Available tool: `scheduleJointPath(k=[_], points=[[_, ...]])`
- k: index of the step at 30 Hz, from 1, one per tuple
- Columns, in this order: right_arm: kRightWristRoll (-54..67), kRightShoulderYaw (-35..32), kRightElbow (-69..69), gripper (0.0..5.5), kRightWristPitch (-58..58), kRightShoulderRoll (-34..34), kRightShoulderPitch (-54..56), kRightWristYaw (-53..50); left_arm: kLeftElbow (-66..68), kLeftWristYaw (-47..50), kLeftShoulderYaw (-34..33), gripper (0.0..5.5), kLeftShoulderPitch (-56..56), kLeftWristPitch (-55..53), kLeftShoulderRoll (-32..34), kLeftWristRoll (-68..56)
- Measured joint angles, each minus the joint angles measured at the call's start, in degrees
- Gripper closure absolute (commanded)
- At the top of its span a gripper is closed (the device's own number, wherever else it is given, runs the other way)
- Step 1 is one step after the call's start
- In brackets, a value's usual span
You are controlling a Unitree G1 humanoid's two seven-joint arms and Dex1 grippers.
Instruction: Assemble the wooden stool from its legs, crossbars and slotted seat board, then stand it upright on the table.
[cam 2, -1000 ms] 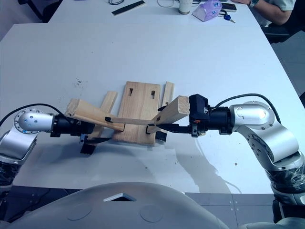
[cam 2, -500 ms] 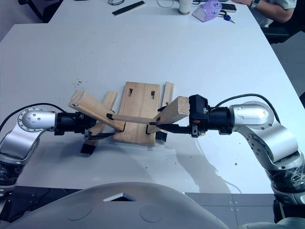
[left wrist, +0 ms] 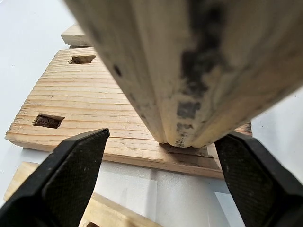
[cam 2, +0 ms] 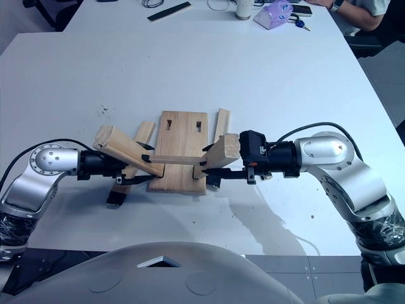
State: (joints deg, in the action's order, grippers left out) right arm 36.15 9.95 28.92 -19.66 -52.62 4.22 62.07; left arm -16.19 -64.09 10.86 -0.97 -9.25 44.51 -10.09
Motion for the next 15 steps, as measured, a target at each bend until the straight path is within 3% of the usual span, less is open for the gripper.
scheduleJointPath(k=[15], points=[[-0.01, 5.87, -10.56, 3.46, -7.05, 3.19, 13.12, 2.99, -3.49, 2.79, 0.32, 1.49, -0.48, -7.61, 0.19, 1.34]])
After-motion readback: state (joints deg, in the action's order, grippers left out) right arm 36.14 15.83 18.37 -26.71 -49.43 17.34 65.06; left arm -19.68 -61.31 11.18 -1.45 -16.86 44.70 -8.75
